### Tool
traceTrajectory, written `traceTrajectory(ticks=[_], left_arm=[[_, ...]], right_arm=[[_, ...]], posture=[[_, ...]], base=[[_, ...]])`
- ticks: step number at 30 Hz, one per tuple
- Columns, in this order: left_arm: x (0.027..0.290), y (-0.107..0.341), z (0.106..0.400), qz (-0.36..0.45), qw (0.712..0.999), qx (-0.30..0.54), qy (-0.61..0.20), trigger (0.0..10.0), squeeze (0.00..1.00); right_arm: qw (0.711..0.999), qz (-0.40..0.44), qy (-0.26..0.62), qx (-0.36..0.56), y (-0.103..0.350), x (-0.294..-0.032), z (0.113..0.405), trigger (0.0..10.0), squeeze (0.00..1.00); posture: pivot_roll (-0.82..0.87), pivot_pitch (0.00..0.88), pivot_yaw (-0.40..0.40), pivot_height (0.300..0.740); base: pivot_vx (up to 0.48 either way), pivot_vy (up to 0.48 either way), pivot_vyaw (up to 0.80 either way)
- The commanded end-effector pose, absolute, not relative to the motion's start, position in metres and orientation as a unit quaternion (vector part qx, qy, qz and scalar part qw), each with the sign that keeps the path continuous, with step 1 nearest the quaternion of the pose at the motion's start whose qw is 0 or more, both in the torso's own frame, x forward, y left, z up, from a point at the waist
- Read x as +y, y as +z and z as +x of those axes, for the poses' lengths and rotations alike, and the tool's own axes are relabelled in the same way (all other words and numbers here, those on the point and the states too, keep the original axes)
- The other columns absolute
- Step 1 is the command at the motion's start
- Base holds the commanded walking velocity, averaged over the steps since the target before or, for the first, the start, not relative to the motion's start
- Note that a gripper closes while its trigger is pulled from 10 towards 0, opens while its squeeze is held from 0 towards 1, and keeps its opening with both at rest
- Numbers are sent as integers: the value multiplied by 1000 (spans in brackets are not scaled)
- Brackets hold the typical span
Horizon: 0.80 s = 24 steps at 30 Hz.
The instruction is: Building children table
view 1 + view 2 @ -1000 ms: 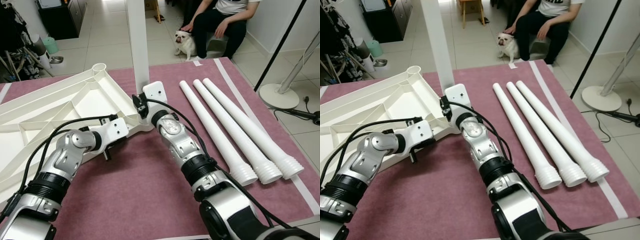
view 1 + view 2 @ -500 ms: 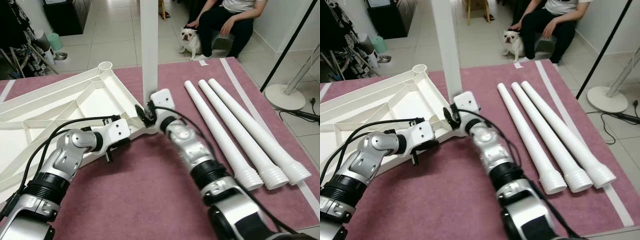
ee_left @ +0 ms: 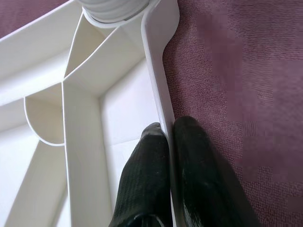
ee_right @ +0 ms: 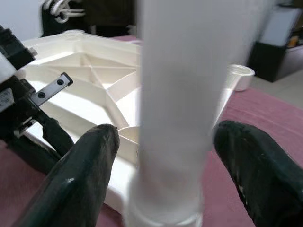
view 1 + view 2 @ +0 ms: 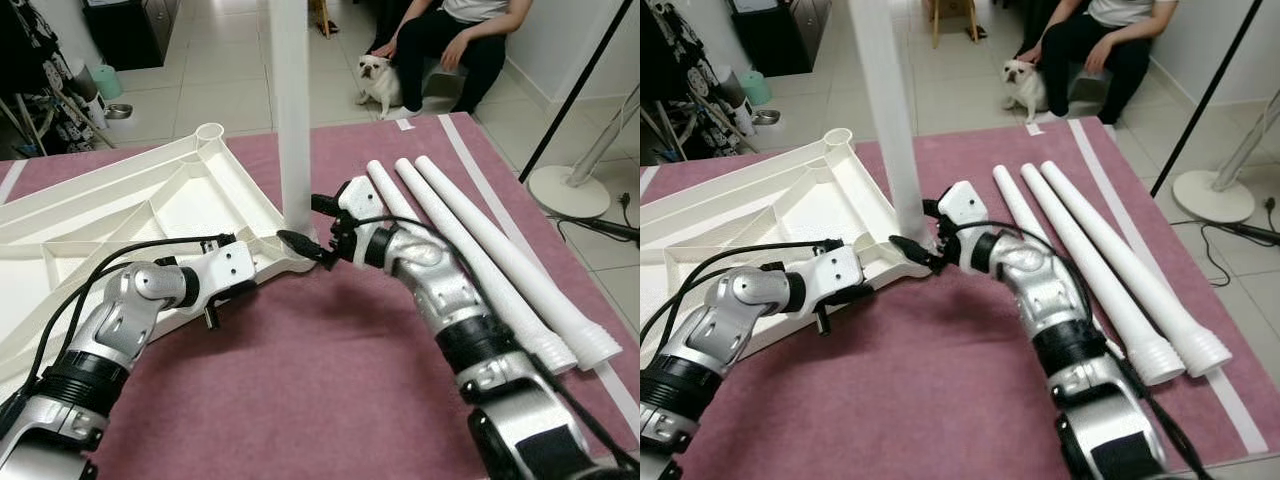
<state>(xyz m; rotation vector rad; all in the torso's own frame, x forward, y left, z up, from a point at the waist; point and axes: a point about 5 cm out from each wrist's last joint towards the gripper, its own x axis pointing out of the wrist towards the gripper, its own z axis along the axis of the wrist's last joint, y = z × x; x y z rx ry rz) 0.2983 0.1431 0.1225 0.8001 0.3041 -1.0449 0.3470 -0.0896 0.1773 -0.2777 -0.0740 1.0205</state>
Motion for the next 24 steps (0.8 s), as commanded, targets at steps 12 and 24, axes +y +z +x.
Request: traceTrajectory(ticks=[12,24], left_arm=[[147,119,281,384,748,148,-521,10000,0],[144,119,275,376,754,145,-519,10000,0]], right_arm=[[799,-133,586,8,186,-80,356,10000,0],[774,-126,619,40,177,-70,360,0,0]], posture=[[112,0,73,740],[128,0,49,740]], base=[[0,0,0],[0,0,0]])
